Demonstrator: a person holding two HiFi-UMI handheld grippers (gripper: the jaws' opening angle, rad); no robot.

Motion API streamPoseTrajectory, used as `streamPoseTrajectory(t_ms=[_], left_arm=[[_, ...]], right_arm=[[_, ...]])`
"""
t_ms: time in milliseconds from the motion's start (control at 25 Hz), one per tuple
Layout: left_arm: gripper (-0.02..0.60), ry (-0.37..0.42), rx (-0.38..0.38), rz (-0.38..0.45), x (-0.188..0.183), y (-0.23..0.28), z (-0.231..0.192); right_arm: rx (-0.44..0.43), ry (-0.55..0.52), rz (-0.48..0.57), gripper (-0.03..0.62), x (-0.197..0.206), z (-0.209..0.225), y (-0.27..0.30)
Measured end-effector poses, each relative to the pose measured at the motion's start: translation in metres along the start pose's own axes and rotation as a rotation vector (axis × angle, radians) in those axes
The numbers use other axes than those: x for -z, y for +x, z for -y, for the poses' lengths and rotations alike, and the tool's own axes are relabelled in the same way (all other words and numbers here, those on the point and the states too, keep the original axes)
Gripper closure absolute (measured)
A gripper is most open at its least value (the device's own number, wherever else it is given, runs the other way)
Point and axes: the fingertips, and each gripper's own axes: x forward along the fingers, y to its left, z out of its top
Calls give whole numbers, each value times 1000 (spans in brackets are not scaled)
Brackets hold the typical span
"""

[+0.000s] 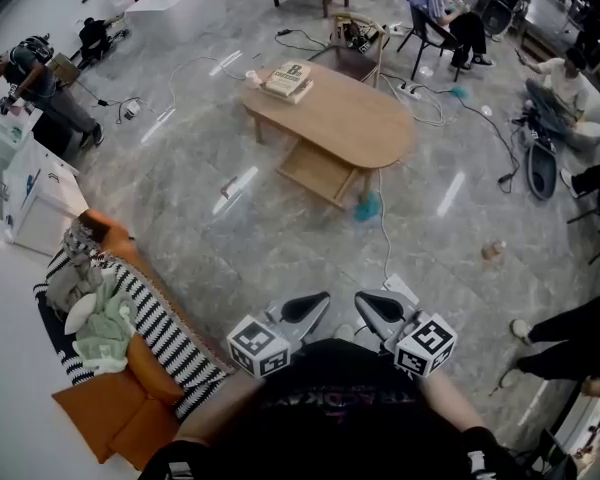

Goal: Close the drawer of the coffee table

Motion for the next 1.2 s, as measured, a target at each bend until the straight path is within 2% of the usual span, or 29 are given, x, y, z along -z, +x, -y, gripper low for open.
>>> streamPoseTrajectory(t_ms=[200, 520, 800, 1200], left_arm=[[578, 10, -29, 12, -11, 1, -10], [578, 11, -127, 48, -33, -11, -33], [578, 4, -192, 24, -32, -10, -50], [578, 15, -216, 1, -37, 3, -96]], right_arm=[[4, -13, 15, 595, -7, 8, -3], [7, -2, 57, 595, -24, 25, -8], [14, 9, 57, 595, -24, 45, -10], [53, 37, 69, 595, -25, 85, 12]])
